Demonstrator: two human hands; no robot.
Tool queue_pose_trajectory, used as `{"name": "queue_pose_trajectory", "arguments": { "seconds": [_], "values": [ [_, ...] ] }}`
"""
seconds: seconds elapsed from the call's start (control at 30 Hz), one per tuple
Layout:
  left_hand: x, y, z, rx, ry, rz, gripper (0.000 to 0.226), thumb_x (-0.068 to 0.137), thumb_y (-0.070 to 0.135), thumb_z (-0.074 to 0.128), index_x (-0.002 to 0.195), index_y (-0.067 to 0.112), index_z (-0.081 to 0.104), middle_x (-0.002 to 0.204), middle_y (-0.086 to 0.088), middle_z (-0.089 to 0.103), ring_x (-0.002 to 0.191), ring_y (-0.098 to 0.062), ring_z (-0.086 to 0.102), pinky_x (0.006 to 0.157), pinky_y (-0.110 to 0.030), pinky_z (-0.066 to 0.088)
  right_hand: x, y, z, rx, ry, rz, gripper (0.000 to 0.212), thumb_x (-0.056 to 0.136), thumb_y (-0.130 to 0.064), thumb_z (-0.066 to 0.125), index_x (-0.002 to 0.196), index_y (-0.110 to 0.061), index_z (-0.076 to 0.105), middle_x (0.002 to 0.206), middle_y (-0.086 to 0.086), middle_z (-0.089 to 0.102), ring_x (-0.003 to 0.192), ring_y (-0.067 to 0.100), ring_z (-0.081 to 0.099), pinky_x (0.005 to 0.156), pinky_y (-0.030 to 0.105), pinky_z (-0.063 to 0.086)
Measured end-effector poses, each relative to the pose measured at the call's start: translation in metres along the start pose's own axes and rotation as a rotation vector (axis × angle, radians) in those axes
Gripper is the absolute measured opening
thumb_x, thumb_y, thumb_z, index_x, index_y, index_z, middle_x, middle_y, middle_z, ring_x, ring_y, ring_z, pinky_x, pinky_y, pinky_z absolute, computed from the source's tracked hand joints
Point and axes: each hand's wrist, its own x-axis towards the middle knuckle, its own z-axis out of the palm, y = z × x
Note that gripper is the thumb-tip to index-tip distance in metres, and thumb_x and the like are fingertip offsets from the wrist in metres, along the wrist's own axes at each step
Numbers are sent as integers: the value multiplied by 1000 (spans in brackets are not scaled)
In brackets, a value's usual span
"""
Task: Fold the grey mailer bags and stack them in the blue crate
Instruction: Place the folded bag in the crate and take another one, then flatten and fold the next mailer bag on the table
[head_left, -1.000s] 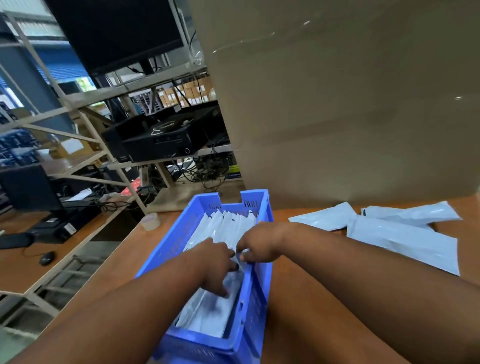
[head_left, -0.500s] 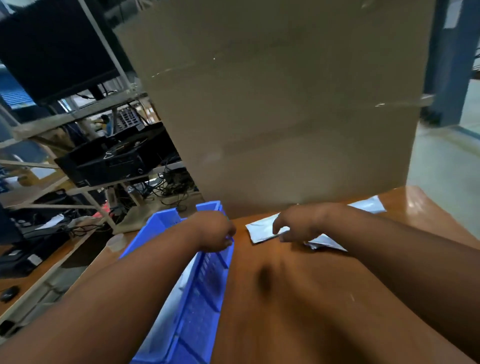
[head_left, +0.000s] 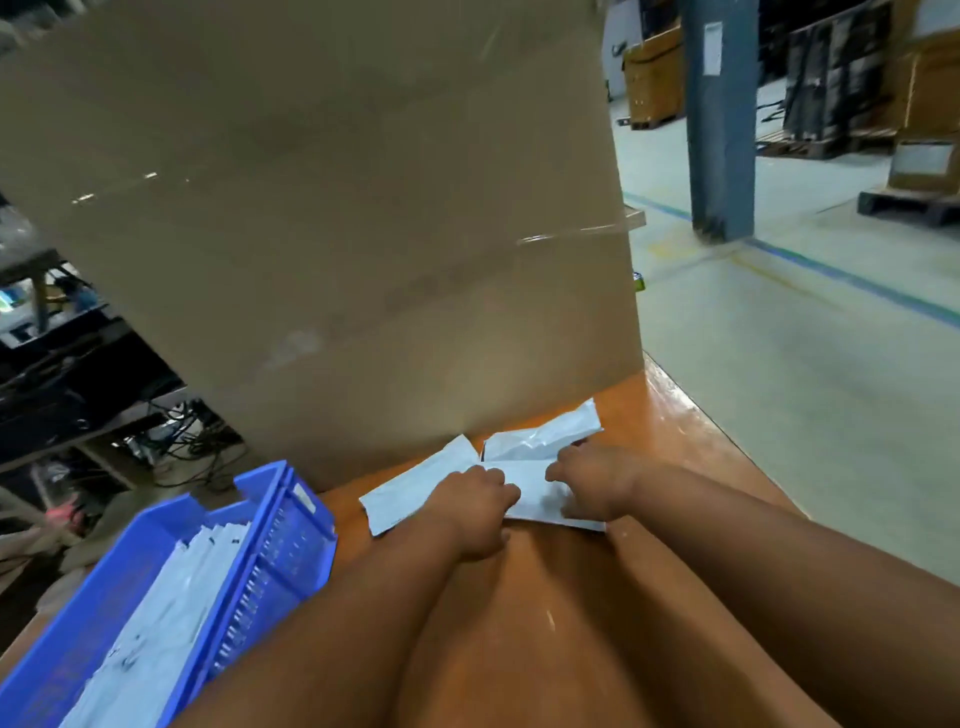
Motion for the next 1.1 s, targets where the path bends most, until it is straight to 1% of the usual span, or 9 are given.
{"name": "queue_pose_trajectory", "arguments": {
  "seconds": [0.17,0.27,0.37,0.47,0.6,0.7,0.8,0.9,1.1],
  "values": [
    [44,20,36,-46,49,-179,87,90,62,60,161,24,26,157,-5,38,137,-29,41,107,-47,41,12,17,51,98,143,85,82,85,-66,66,153,-30,39,150,7,46,130,32,53,102,43,48],
    [58,24,50,-19,17,-215,95,95,59,55,167,20,8,170,-7,20,156,-30,21,124,-54,22,21,18,79,137,140,102,104,82,-71,69,163,-30,19,162,8,34,147,34,37,117,51,35],
    [62,31,61,15,-61,-228,93,98,53,54,167,23,0,174,-7,7,162,-31,4,127,-64,2,28,19,97,196,161,91,87,93,-56,62,163,-28,20,160,7,37,146,32,36,118,50,34],
    [59,43,69,6,-63,-271,86,99,46,53,166,23,3,174,-12,10,161,-34,4,126,-68,-2,33,24,111,228,215,78,66,97,-38,50,159,-28,33,155,4,45,143,29,41,116,43,36],
    [46,62,69,23,-48,-313,86,99,34,53,167,19,3,172,-16,15,160,-36,12,126,-68,-3,27,29,120,313,255,12,64,100,-28,53,162,-26,37,165,6,40,149,30,38,121,37,33],
    [24,72,71,-64,27,-309,80,97,33,56,166,17,18,168,-15,28,157,-36,24,130,-62,1,7,27,132,350,244,-59,67,101,-20,49,166,-28,32,174,8,24,159,29,26,128,37,21],
    [-18,86,93,-157,148,-228,74,89,32,66,157,16,40,159,-17,47,146,-37,45,126,-56,23,-25,18,151,307,249,-158,70,96,-18,48,165,-29,34,173,11,25,160,33,26,129,45,22],
    [-69,97,128,-213,232,-141,64,87,23,53,150,12,49,151,-19,55,137,-38,56,116,-54,42,-59,-2,163,231,212,-221,70,94,-29,39,164,-32,34,173,10,26,160,31,26,128,48,15],
    [-138,95,165,-341,166,-168,73,100,42,45,167,19,25,171,-13,31,156,-31,35,125,-54,32,-98,-70,160,148,125,-180,74,101,-67,30,167,-36,20,177,5,10,164,27,7,131,50,-2]
  ]
}}
